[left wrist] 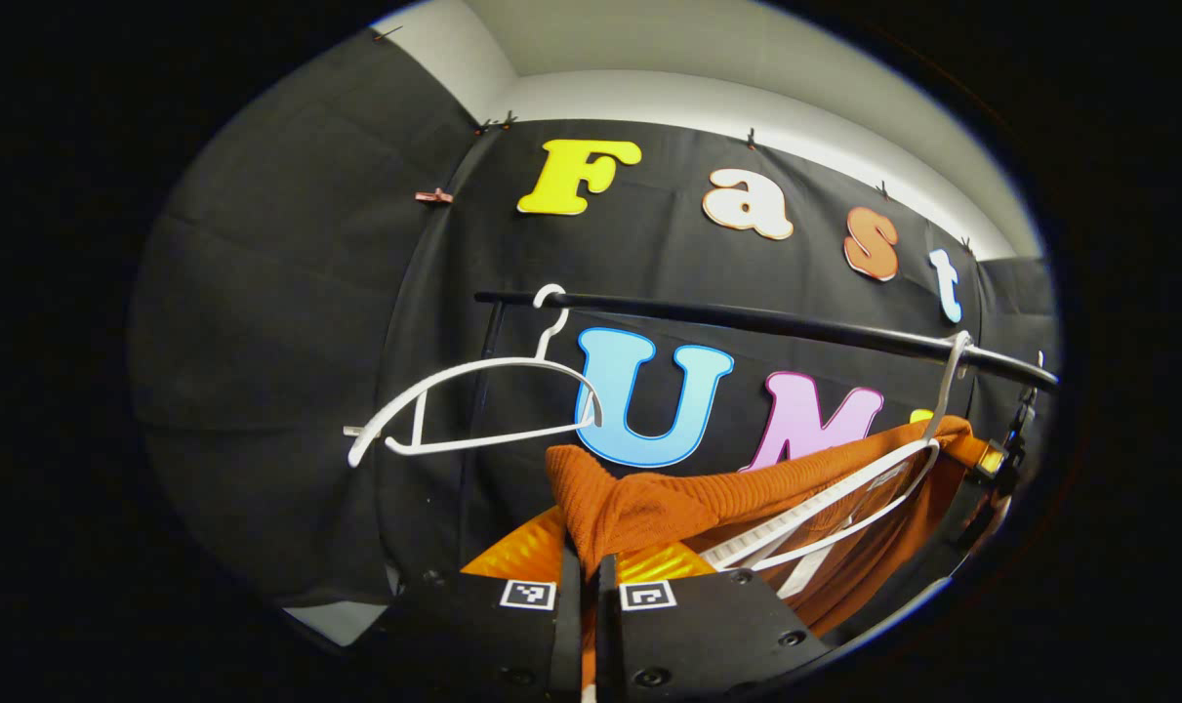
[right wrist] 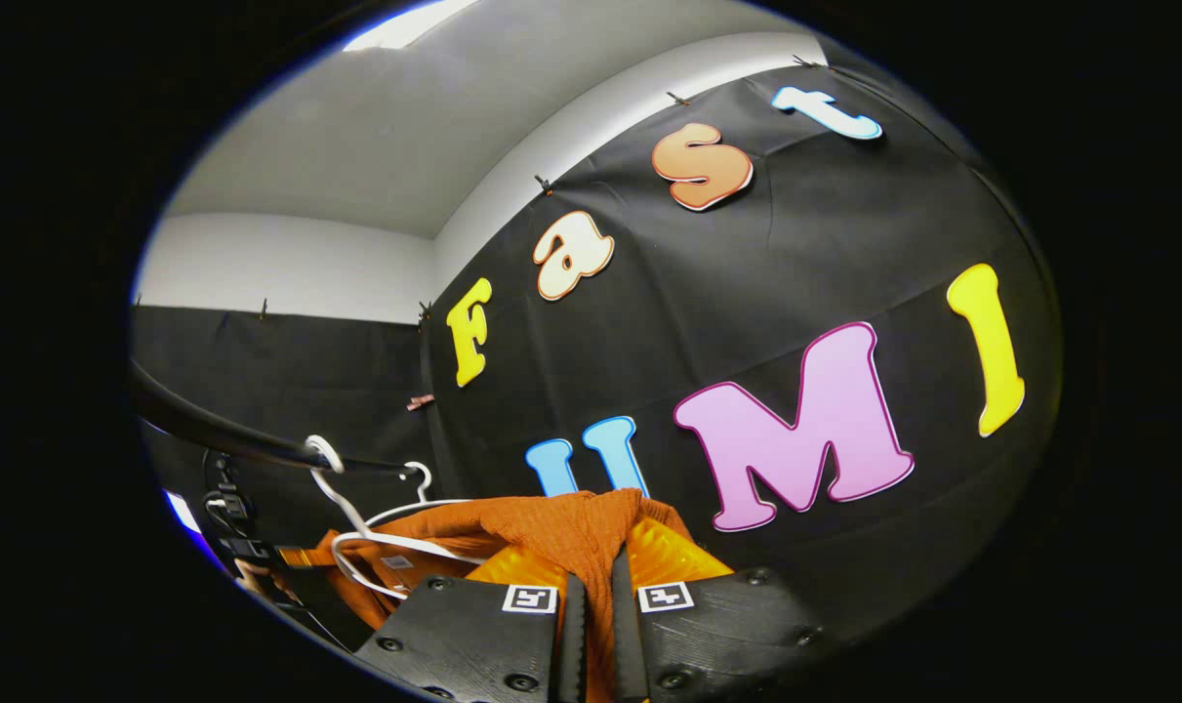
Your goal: Grasp the clothes on the hanger with both hands and then place them into the laundry hamper below.
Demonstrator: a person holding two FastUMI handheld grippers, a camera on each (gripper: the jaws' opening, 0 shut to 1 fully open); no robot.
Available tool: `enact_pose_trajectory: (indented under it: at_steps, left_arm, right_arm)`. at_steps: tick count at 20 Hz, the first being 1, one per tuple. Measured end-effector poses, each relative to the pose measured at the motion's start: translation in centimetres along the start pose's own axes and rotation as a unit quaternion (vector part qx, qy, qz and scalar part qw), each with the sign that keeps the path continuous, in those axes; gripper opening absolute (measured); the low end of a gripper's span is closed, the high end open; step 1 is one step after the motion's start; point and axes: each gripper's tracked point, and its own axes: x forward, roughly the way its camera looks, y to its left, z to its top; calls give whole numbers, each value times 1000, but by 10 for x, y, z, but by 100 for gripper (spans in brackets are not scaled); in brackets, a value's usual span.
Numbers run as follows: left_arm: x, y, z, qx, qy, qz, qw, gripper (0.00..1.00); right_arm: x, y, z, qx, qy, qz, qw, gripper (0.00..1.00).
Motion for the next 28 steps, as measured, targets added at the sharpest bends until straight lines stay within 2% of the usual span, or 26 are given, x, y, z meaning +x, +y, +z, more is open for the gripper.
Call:
enact_pose_trajectory:
  at_steps: [1, 2, 4, 7, 8, 9, 11, 14, 18, 23, 26, 28]
  left_arm:
    - [7, 1, 0, 20, 7, -5, 1000, 10]
    - [13, 1, 1, 34, 13, -9, 999, 10]
    - [24, -3, 1, 48, 17, -26, 998, 10]
    - [42, -16, -7, 31, 29, -70, 997, 9]
    - [45, -15, -10, 33, 29, -73, 996, 9]
    - [48, -11, -14, 35, 28, -73, 996, 9]
    - [54, -3, -33, 24, 38, -67, 997, 9]
    - [54, 6, -75, 5, 78, -56, 995, 10]
    - [42, 6, -129, -15, 119, -44, 992, 10]
    - [9, 4, -201, -110, 177, -24, 978, 9]
    - [-14, 3, -233, -136, 210, -6, 968, 11]
    - [-27, -5, -252, -151, 230, -8, 961, 9]
  right_arm:
    - [6, -2, 3, -22, 2, -3, 1000, 11]
    - [12, -3, 8, -37, 0, -4, 999, 16]
    - [25, -7, 19, -40, -13, -7, 999, 16]
    - [47, -31, 12, -20, -3, -16, 1000, 16]
    - [53, -35, 6, -29, 7, -9, 1000, 16]
    - [54, -38, -1, -40, 17, -7, 999, 12]
    - [54, -43, -24, -59, 33, -5, 998, 16]
    - [48, -51, -67, -42, 66, -6, 997, 16]
    - [21, -75, -125, -47, 125, -47, 990, 16]
    - [-31, -86, -191, -3, 196, -86, 977, 16]
    - [-61, -74, -228, 22, 239, -95, 966, 16]
    - [-76, -49, -248, 47, 265, -81, 960, 16]
